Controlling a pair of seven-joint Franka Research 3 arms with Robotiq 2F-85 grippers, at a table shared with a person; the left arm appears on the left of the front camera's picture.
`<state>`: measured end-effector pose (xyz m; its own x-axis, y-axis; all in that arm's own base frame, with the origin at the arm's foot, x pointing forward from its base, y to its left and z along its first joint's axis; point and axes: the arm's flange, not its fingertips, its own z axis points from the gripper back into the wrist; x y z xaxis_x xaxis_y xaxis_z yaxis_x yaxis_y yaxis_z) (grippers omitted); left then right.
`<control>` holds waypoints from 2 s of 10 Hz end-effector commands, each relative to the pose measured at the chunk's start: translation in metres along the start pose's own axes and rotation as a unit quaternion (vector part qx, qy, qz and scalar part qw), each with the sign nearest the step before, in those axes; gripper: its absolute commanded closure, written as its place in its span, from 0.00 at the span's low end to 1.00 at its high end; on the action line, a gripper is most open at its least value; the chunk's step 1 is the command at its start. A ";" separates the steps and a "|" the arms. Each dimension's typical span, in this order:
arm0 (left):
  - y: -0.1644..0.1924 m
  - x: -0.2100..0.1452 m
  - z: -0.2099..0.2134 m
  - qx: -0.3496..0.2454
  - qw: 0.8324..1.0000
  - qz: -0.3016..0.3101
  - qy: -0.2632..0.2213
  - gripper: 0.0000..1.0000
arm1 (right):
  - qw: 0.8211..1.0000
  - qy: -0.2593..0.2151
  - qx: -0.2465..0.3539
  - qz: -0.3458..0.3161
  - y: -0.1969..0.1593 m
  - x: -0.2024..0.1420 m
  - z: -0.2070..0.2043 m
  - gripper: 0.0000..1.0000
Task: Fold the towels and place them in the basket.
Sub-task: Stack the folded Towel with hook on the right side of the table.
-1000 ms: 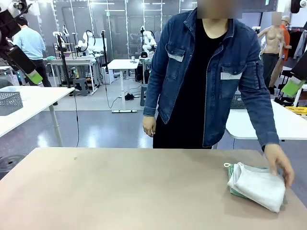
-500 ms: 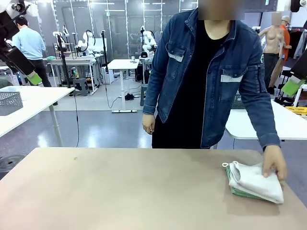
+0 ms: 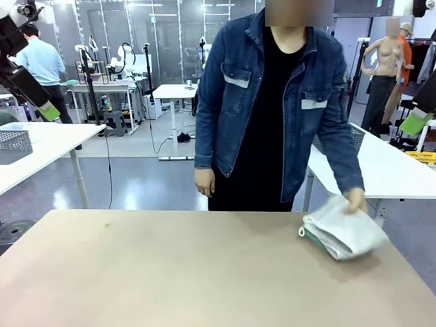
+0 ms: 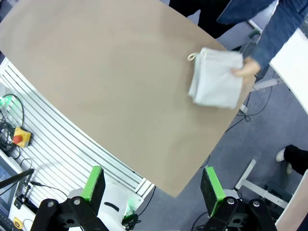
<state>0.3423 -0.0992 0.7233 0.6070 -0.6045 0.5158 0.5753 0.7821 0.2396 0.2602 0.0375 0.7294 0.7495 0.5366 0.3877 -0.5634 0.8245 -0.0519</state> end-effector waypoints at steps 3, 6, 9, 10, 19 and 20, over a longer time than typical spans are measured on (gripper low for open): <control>0.001 0.002 0.001 0.005 1.000 -0.003 0.001 0.00 | 1.000 0.001 0.000 0.001 0.000 0.000 0.000 0.00; 0.001 0.002 0.001 0.005 1.000 -0.003 0.001 0.00 | 1.000 0.001 0.000 0.001 0.000 0.000 0.000 0.00; 0.001 0.002 0.001 0.005 1.000 -0.003 0.001 0.00 | 1.000 0.001 0.000 0.001 0.000 0.000 0.000 0.00; 0.001 0.002 0.001 0.005 1.000 -0.003 0.001 0.00 | 1.000 0.001 0.000 0.001 0.000 0.000 0.000 0.00; 0.001 0.002 0.001 0.005 1.000 -0.003 0.001 0.00 | 1.000 0.001 0.000 0.001 0.000 0.000 0.000 0.00; 0.001 0.002 0.001 0.005 1.000 -0.003 0.001 0.00 | 1.000 0.001 0.000 0.001 0.000 0.000 0.000 0.00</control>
<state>0.3423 -0.0992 0.7234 0.6069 -0.6046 0.5159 0.5753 0.7820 0.2397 0.2602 0.0375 0.7294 0.7495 0.5366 0.3877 -0.5635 0.8245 -0.0519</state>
